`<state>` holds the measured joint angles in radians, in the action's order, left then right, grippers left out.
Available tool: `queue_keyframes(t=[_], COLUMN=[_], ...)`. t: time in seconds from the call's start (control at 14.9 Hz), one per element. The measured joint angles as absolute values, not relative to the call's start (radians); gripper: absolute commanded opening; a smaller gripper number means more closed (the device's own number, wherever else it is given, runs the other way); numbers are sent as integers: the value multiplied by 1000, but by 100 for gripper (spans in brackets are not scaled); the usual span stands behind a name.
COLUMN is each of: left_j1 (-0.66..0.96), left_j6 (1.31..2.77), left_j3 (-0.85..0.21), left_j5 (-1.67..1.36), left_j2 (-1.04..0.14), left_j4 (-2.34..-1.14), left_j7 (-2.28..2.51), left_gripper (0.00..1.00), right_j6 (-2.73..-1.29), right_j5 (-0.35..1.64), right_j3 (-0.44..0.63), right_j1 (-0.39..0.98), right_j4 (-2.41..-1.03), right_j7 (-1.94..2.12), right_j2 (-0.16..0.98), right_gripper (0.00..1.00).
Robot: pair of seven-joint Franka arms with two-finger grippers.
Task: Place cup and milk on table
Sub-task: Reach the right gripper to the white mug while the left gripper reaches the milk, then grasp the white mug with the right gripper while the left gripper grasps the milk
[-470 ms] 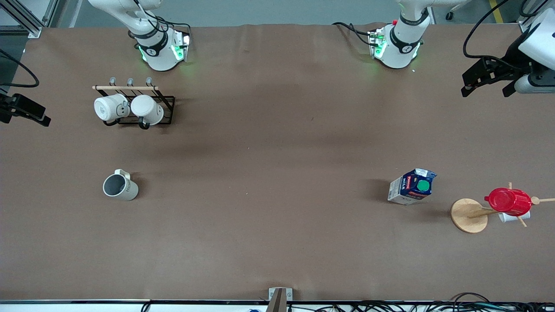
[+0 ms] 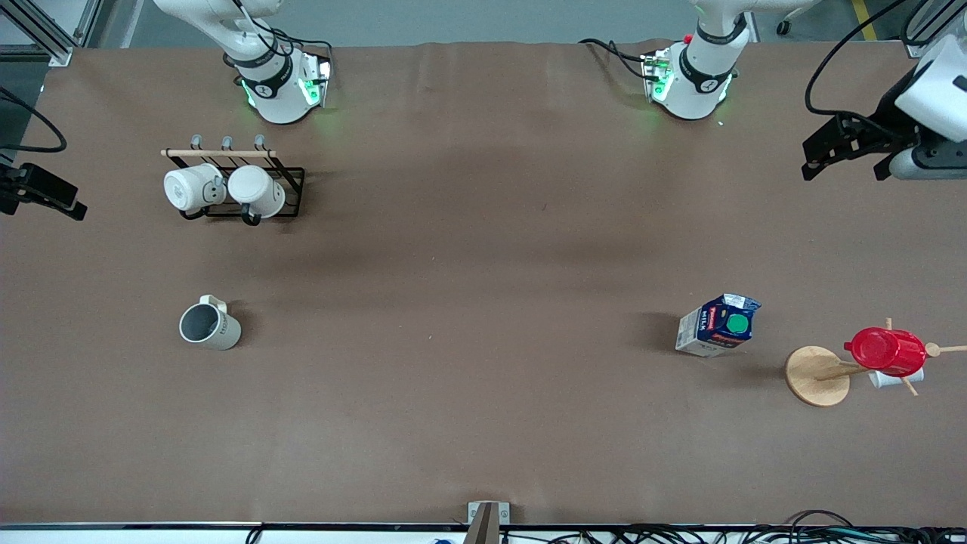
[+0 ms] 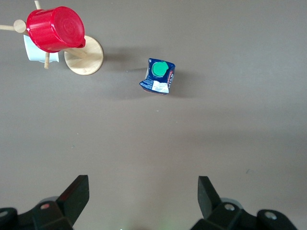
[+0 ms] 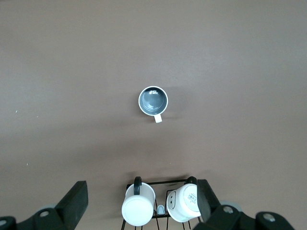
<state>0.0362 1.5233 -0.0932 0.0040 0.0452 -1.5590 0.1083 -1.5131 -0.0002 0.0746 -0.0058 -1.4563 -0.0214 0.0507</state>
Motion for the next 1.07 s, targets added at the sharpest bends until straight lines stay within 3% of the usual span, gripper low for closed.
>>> queue_keyframes(t=[0.54, 0.87, 1.07], left_j1=[35, 41, 43], left_j6=[1858, 1995, 2011], left_j3=[-93, -94, -94], left_j5=[20, 28, 28], left_j2=[-181, -318, -361], left_j4=[-1654, -1653, -1653], left_j7=[98, 55, 44], left_gripper=[100, 100, 100], right_j6=[-1537, -1782, -1993], right_j5=[0, 0, 0], right_j3=[75, 114, 124], right_j1=[-6, -18, -25], right_j4=[-1471, -1522, -1620], right_j7=[-11, 178, 230], right_j2=[83, 299, 388], right_gripper=[100, 100, 100])
